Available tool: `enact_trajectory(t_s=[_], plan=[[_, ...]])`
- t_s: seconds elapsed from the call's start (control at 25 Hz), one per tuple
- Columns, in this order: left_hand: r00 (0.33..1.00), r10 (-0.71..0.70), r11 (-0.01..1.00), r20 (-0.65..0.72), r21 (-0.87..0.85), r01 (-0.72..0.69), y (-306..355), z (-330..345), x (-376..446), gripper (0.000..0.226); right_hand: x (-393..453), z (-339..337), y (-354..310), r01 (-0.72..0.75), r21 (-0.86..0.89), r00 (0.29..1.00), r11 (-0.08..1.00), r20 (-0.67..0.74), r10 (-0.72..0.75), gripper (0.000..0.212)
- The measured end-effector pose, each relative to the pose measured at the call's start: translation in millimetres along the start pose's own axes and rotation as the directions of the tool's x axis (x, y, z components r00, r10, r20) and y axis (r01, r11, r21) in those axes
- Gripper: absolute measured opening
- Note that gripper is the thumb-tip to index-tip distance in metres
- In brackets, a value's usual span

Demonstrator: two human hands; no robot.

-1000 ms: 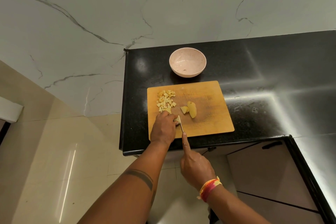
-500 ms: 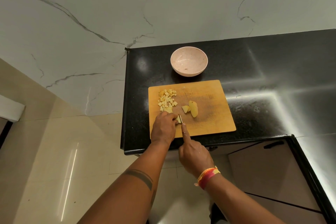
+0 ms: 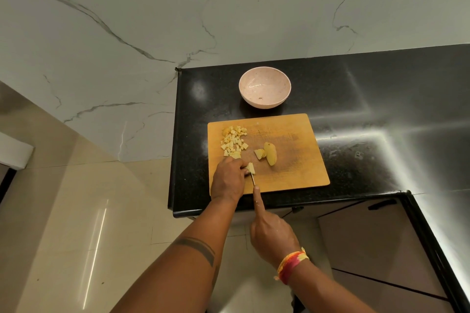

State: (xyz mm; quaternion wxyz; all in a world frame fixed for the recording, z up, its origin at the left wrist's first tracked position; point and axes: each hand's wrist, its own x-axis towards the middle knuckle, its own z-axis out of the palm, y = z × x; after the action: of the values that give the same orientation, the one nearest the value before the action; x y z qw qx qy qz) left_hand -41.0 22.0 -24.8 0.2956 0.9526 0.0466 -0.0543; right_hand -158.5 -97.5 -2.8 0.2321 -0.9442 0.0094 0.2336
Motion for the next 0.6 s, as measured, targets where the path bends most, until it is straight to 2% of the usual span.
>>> enact_trajectory(t_s=[0.24,0.6], plan=[[1.0,-0.017,0.998,-0.025,-0.053,0.016,-3.8,-3.8,-4.2,0.022,4.0,-5.5,3.9,0.005,0.08,0.999,0.997,-0.045,-0.001,0.082],[0.997,-0.074,0.995,-0.006,-0.062,0.074,-0.7,-3.4,1.7,0.015,30.4,-11.3,-5.5,0.04,0.041,0.999,0.998,-0.002,-0.04,0.078]])
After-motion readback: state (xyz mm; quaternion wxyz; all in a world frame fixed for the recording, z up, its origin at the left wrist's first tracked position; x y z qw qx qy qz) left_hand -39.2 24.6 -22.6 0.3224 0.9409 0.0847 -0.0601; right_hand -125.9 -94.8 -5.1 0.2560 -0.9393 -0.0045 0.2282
